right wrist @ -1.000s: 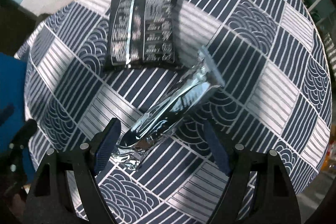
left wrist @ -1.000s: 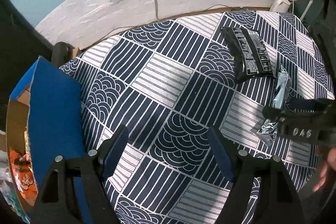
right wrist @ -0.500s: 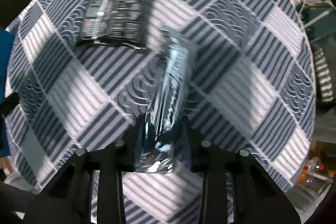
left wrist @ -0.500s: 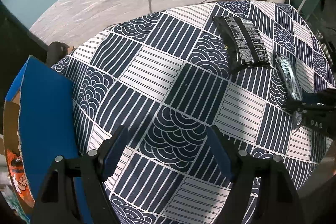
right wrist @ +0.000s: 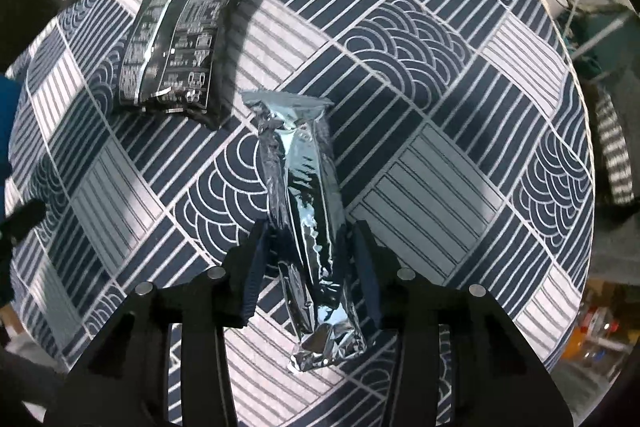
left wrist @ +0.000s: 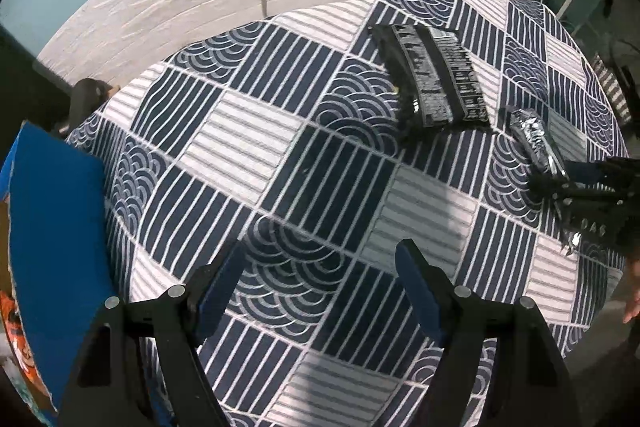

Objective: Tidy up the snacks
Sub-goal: 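Grasp the silver foil bar with the right tool while the left tool grasps the black bar pack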

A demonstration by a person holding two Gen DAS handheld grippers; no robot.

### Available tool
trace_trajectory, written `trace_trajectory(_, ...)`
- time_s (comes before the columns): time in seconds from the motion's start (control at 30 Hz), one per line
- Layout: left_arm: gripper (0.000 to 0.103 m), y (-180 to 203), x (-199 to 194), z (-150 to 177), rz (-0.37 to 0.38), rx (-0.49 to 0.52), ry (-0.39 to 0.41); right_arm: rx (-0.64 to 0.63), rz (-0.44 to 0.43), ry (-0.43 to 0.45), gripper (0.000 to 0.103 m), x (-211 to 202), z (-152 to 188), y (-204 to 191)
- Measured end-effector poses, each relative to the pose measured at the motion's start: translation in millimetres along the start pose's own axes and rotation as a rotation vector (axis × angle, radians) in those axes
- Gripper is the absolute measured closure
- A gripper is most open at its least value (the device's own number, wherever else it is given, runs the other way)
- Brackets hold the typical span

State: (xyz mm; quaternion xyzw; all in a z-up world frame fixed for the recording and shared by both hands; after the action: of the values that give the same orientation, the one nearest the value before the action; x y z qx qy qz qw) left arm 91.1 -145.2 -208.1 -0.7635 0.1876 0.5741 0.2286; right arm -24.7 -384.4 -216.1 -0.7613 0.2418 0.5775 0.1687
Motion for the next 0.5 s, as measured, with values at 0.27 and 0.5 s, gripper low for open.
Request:
trace_trajectory(0.27, 0.019, 1, 6, -30, 0.048, -0.063, 0.024, -0.041, 0.038, 0.060, 0.074, -8, -10, 0)
trace_trajectory(0.5, 0.018, 6, 15, -64, 0.128, -0.134, 0.063, -0.026, 0.037, 0.121, 0.074, -33, -49, 17)
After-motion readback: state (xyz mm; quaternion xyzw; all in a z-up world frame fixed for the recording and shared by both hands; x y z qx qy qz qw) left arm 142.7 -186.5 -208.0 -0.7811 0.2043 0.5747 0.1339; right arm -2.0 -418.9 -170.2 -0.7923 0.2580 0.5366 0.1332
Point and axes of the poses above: each gripper's, at about its wrist camera, not at the fingertips, and x roughly the way its jaws point, y to its right, z to its underside, the point moved 1 cm from there along x, roughly the way its jaws point, and after that the axes turned 13 degrees about x, right-handed, at the moved point
